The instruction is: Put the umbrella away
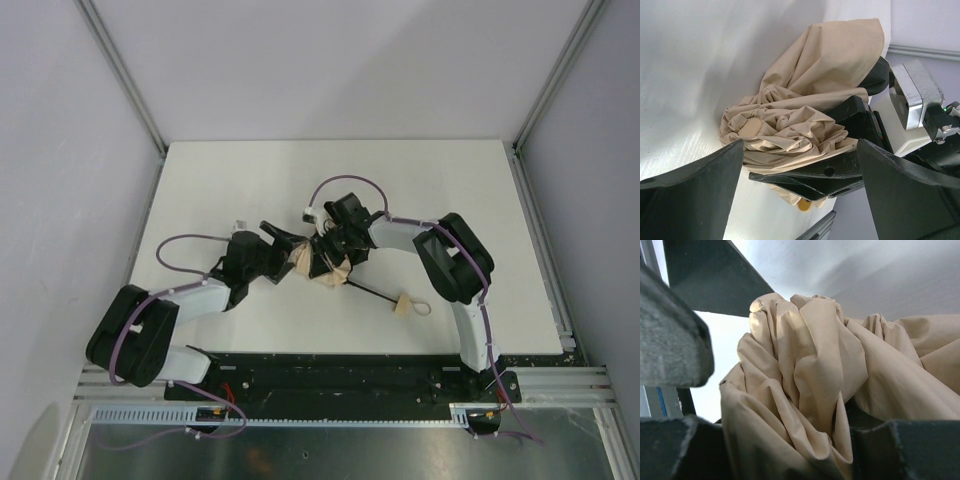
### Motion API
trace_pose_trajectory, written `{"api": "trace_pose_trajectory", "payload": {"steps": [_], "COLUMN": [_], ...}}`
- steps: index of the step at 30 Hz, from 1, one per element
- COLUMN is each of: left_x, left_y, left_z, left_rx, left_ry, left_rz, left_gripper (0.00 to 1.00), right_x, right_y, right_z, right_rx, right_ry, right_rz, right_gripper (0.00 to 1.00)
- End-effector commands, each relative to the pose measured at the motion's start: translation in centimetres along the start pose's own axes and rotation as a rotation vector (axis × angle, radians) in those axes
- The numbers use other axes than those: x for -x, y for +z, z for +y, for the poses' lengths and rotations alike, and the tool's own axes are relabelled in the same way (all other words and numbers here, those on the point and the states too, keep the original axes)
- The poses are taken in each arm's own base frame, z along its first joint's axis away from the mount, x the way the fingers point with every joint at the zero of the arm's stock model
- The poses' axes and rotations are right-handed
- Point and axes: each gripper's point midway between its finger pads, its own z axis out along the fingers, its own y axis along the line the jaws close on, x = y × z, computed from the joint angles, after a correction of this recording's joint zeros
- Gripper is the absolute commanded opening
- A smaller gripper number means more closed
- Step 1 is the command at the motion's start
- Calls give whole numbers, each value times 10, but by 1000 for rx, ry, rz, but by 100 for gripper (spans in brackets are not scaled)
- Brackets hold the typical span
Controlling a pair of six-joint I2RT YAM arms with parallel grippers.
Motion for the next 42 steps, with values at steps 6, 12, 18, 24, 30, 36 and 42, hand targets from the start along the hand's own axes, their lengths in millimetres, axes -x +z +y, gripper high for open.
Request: {"api": "trace_pose_trajectory", "payload": {"steps": [6,12,18,24,30,36,42], "left_x": [-12,-9,-19,-25,-26,-22,-18], "left_y": [8,12,34,41,38,32,-2], "left_z": [5,26,19,40,76,57,22], "left_rx": [-31,17,-19,5,92,24,-91], "left_ry": [186,274,284,263,224,220,149], "left_rz": [50,31,102,140,146,141,106], "left_gripper": [95,84,79,44,25,37,81], "right_x": [-118,-110,-106,-101,-92,-103,-108], "right_y": [6,4,4,0,-14,-5,3], "right_z": [-21,-13,-7,-12,-26,-22,-14], "right_rx": [-126,-87,-46,-77,-207,-102,-57], "right_ry": [206,175,153,146,140,229,334], "right_rz": [317,294,282,270,247,215,113], "right_gripper": [0,2,5,18,29,1,0]}}
